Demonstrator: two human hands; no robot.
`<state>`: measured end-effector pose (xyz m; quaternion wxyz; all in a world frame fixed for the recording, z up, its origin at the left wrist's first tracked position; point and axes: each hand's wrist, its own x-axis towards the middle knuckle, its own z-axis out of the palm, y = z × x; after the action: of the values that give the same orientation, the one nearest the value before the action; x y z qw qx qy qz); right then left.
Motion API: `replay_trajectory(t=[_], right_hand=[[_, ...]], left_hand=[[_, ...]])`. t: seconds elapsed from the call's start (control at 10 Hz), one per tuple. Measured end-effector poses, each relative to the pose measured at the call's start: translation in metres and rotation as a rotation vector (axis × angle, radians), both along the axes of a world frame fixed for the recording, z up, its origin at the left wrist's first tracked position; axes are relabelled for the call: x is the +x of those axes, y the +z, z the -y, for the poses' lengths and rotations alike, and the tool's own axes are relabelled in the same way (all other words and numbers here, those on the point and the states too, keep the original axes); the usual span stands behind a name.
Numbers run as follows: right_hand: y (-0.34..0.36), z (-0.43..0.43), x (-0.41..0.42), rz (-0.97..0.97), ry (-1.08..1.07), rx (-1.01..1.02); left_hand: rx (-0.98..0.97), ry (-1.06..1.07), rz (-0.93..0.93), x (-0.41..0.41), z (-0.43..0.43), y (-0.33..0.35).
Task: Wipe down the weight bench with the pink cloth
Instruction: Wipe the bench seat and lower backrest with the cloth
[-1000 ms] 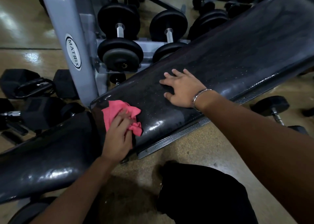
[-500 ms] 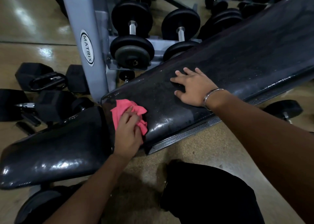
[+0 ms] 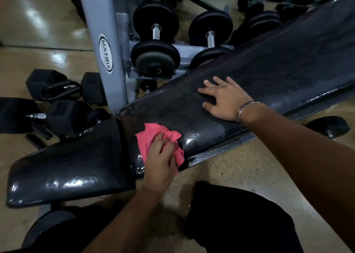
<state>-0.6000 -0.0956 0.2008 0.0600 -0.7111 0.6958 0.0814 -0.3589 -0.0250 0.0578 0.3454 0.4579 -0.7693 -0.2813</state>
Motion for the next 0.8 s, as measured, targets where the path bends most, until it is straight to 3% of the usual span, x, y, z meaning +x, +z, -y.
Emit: replay_trajectory(t=[0.1, 0.2, 0.3, 0.4, 0.6, 0.7, 0.8], right_hand=[[0.0, -0.001, 0.0, -0.003, -0.002, -0.005], [0.002, 0.001, -0.001, -0.017, 0.005, 0.024], [0.002, 0.003, -0.001, -0.031, 0.007, 0.028], [0.001, 0.002, 0.001, -0.069, 0.014, 0.041], [0.002, 0.004, 0.002, -0.092, 0.021, 0.071], [0.003, 0.004, 0.002, -0.1, 0.014, 0.073], [0.005, 0.004, 0.0, -0.1, 0.012, 0.077]], left_hand=[[0.141, 0.173, -0.086, -0.036, -0.009, 0.028], [-0.04, -0.009, -0.035, -0.026, -0.015, 0.017], [-0.099, -0.049, -0.003, -0.007, 0.009, 0.01], [0.086, 0.141, -0.033, -0.041, 0.007, 0.033], [-0.199, -0.186, 0.072, -0.002, 0.03, 0.007], [0.041, 0.088, -0.057, -0.037, 0.019, 0.033], [-0.023, -0.003, -0.03, -0.046, -0.001, 0.028]])
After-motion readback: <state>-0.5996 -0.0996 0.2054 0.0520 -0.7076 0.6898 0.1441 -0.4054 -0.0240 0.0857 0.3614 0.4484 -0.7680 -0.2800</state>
